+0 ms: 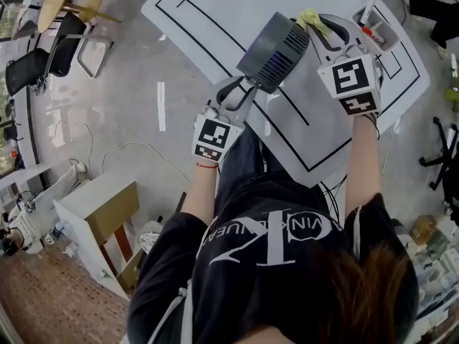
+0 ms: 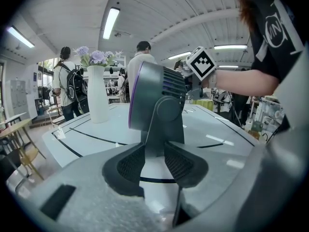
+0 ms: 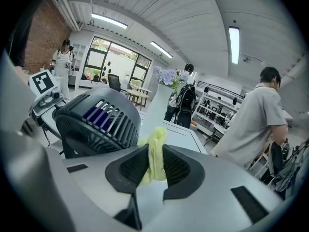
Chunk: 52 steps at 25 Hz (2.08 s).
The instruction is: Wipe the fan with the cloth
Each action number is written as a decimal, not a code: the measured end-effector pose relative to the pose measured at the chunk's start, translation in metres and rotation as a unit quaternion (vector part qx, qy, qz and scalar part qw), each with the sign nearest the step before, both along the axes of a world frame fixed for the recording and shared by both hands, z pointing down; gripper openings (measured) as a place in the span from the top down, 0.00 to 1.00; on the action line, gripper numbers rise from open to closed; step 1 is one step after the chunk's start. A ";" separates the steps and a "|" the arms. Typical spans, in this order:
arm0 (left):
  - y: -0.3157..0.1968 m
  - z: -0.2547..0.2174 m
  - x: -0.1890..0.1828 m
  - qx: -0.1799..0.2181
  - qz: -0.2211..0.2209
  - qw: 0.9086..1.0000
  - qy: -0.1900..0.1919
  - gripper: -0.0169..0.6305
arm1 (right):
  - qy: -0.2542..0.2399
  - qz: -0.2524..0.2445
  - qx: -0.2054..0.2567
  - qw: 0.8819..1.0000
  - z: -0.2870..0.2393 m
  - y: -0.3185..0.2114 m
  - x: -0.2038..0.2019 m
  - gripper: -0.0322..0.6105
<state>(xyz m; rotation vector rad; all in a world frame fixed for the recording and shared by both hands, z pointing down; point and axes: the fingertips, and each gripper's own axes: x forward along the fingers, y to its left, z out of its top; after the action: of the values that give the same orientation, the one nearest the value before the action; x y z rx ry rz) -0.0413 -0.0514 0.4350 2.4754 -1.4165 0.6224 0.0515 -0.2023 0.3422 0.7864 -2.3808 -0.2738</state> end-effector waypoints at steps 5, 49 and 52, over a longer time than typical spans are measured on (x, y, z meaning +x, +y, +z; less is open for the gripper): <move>0.000 0.001 0.000 0.000 -0.002 1.000 0.002 0.76 | 0.003 0.001 0.010 1.000 -0.001 -0.001 -0.001 0.82; 0.046 -0.029 -0.060 0.034 -0.112 0.993 0.009 0.95 | 0.100 -0.150 0.098 0.979 -0.013 0.167 -0.122 0.82; 0.048 -0.031 -0.061 0.036 -0.111 0.993 0.010 0.95 | 0.104 -0.138 0.117 0.978 -0.018 0.164 -0.120 0.82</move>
<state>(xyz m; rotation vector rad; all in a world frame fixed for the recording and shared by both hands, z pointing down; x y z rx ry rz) -0.1021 -0.0031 0.4040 2.3223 -1.7039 0.5077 -0.0687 -0.0387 0.3241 0.4986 -2.2785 -0.7262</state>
